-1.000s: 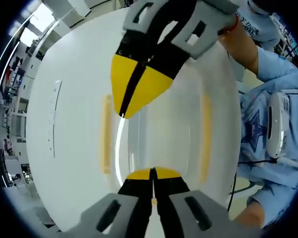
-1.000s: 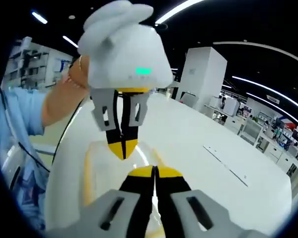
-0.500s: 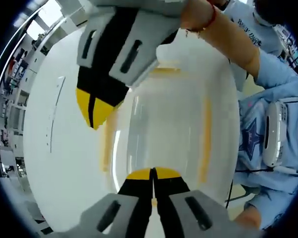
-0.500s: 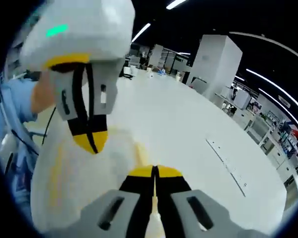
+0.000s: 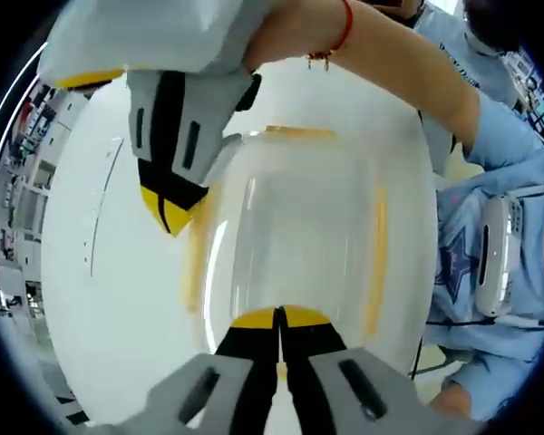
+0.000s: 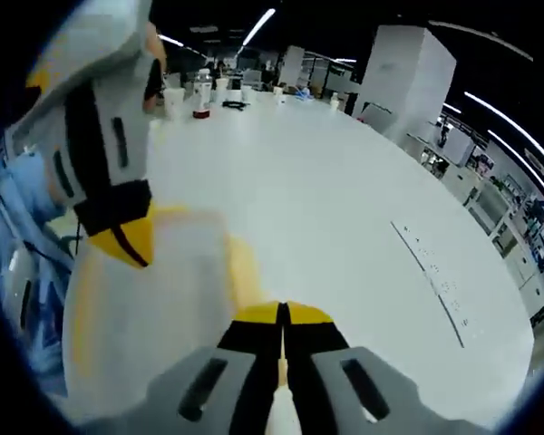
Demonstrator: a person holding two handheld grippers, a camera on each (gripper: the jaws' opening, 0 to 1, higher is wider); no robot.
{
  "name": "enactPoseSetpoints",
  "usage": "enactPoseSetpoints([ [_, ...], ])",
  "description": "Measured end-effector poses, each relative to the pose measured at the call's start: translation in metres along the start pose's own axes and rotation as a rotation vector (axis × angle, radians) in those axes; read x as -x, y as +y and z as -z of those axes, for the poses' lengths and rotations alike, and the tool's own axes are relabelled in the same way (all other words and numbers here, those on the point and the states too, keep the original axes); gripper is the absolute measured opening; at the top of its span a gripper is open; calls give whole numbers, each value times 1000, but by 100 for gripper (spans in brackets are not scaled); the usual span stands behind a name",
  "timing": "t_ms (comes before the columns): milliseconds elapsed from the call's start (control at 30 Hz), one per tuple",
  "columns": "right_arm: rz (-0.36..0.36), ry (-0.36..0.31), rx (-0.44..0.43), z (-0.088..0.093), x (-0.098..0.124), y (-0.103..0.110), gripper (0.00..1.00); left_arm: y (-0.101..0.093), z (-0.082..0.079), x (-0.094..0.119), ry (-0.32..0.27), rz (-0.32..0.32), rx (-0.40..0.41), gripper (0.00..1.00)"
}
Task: Snap each plastic latch of the storage box into its locked position after aligning the lid with the box until every specified latch is closed and the lid sits flush.
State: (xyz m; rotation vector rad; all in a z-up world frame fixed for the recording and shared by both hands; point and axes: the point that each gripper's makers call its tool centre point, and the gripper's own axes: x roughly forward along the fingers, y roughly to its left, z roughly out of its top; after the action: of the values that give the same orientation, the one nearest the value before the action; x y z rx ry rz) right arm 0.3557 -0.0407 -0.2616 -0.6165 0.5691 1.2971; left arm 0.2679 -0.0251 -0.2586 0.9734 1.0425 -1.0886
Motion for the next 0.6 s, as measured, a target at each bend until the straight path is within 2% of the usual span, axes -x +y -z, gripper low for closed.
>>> enactPoseSetpoints([
  [200,-90,29,-17,6,-1,-2,0,0,-2,-2,9,-4,-10,0],
  [333,-106,64,-29,16,-7,-8,0,0,-3,-3,15,-1,-9,0],
  [600,-242,56,-159,19,-19,-4,0,1,-3,-2,18,6,-3,0],
])
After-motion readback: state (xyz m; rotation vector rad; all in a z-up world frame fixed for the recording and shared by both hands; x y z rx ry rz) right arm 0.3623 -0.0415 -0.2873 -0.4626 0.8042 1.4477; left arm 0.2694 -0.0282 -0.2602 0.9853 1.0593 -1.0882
